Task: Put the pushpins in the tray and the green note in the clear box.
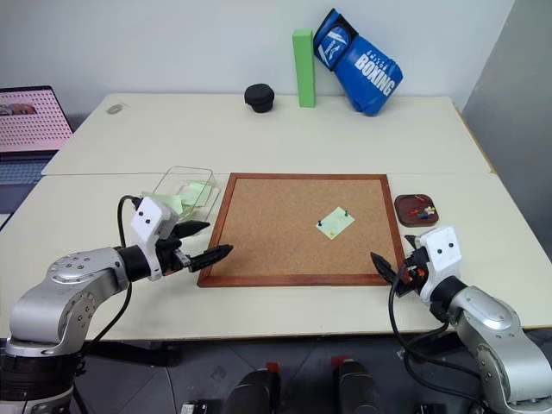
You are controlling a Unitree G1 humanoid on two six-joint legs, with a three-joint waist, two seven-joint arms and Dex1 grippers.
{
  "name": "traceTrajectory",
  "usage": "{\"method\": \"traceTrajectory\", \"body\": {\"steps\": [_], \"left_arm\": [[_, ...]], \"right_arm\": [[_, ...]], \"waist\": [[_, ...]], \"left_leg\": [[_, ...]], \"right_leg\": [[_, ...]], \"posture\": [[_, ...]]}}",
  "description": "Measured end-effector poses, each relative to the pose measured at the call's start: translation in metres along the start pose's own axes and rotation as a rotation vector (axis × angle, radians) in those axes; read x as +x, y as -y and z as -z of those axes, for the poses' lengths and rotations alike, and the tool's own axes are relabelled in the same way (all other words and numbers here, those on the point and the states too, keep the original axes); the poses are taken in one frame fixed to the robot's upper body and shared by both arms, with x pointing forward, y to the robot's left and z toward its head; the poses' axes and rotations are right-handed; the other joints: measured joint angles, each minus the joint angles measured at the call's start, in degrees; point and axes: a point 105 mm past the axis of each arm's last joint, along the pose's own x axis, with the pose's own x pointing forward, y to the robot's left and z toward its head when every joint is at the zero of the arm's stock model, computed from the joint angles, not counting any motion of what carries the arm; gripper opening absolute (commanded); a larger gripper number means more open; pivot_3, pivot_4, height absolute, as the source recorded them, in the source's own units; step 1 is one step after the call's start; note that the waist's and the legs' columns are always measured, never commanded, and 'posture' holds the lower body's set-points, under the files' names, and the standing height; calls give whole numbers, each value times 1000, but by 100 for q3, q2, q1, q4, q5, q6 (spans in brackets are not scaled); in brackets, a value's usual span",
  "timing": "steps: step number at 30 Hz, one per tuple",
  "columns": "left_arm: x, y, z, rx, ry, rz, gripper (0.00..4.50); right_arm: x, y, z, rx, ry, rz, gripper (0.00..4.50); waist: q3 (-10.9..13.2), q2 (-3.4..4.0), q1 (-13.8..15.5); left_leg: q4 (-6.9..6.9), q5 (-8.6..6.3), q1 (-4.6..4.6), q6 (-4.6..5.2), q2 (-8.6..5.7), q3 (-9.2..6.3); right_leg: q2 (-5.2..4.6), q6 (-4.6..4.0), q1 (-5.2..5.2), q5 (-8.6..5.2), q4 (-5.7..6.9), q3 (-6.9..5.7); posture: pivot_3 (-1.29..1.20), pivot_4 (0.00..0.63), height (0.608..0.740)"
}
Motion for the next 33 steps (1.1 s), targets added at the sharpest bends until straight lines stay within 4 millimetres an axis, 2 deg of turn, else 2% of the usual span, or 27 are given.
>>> {"method": "traceTrajectory", "body": {"steps": [17, 20, 26, 33], "left_arm": [[-3, -3, -1, -9, 21, -25, 4480], [-3, -7, -2, -17, 38, -58, 4480], [-6, -14, -4, -23, 71, -131, 4480], [0, -12, -11, -4, 96, -126, 4480]], "right_arm": [[-3, 0, -2, 7, -9, -1, 4500], [-5, 0, 4, 14, -27, 9, 4500], [-13, 12, 9, 15, -43, 98, 4500], [-5, 8, 4, -15, -16, 95, 4500]], "waist": [[0, -1, 3], [1, -2, 5], [2, -3, 5], [2, -3, 4]], "left_leg": [[1, 0, -1, 0, 1, 0], [1, 0, -1, 0, 1, -1], [1, 0, 0, 0, 2, 0], [3, 0, 0, 0, 1, 1]], "right_leg": [[-1, -20, 1, -12, -2, 0], [-1, -20, 1, -12, -2, -1], [-1, -20, 1, -12, -2, 0], [-1, -20, 1, -12, -2, 0]], "posture": [[0, 150, 740], [0, 150, 740], [0, 150, 740], [0, 150, 740]]}}
